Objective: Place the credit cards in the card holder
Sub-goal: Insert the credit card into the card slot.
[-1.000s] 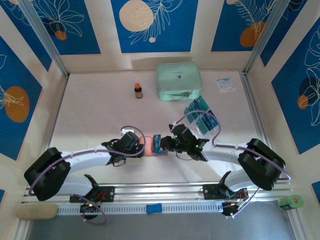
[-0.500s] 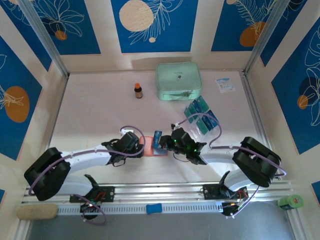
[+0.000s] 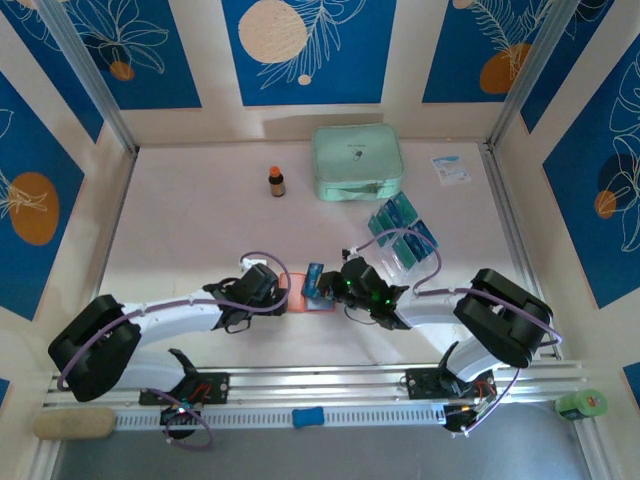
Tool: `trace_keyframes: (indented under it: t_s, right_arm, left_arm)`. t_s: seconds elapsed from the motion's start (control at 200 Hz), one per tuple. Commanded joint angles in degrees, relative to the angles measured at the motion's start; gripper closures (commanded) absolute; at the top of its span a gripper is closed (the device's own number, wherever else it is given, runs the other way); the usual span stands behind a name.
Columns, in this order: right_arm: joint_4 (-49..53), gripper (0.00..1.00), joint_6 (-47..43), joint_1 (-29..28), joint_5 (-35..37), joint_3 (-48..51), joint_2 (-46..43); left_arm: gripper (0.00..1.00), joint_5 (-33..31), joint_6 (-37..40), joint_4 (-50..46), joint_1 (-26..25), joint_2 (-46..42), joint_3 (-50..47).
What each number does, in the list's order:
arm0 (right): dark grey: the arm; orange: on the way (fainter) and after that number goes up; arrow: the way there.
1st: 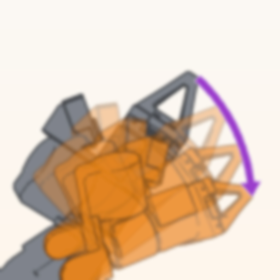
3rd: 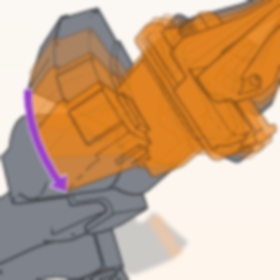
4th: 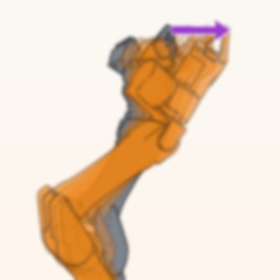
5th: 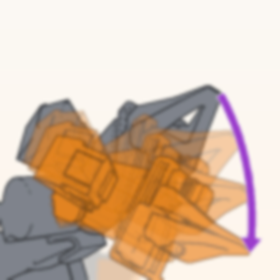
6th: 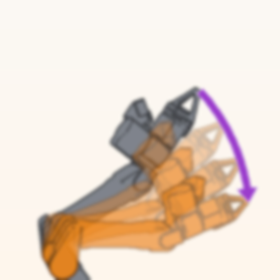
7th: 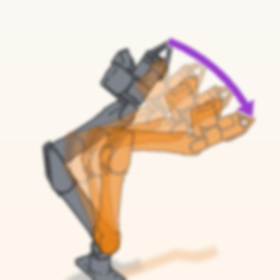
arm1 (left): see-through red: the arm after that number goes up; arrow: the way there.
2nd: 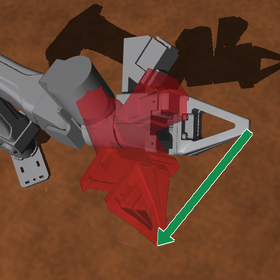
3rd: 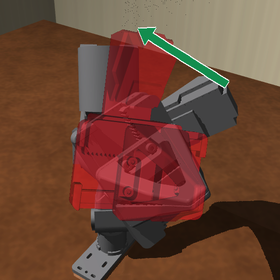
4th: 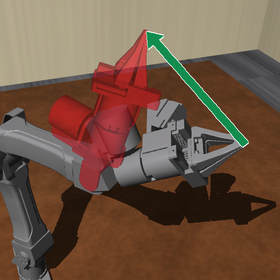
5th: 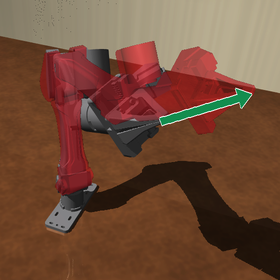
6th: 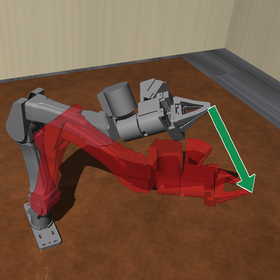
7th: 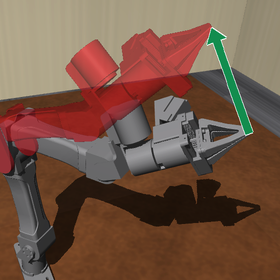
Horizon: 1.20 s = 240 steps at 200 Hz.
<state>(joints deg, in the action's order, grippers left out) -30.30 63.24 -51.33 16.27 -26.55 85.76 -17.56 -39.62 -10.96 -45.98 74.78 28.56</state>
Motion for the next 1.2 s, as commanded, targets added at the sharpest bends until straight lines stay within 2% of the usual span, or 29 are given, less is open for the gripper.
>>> trace_keyframes:
  t_s: [0.0,0.69,0.97,1.195]
  right_arm:
    - [-1.34,1.0,1.24,-0.39,0.18,1.39,0.64]
    - [-5.19,1.0,3.55,-0.52,-2.12,2.37,3.2]
    - [-4.94,1.0,3.86,-0.41,-2.3,2.71,3.13]
    - [-4.68,1.0,3.99,-0.28,-3.03,2.64,3.54]
  left_arm:
    - [0.0,-1.12,-0.81,-2.41,0.37,0.38,0.62]
    - [0.0,-1.2,-0.87,-2.4,0.37,-0.05,0.64]
    - [0.0,-2.73,1.99,-4.54,0.5,-1.57,4.64]
    - [0.0,-2.43,3.92,-3.82,0.5,2.08,6.92]
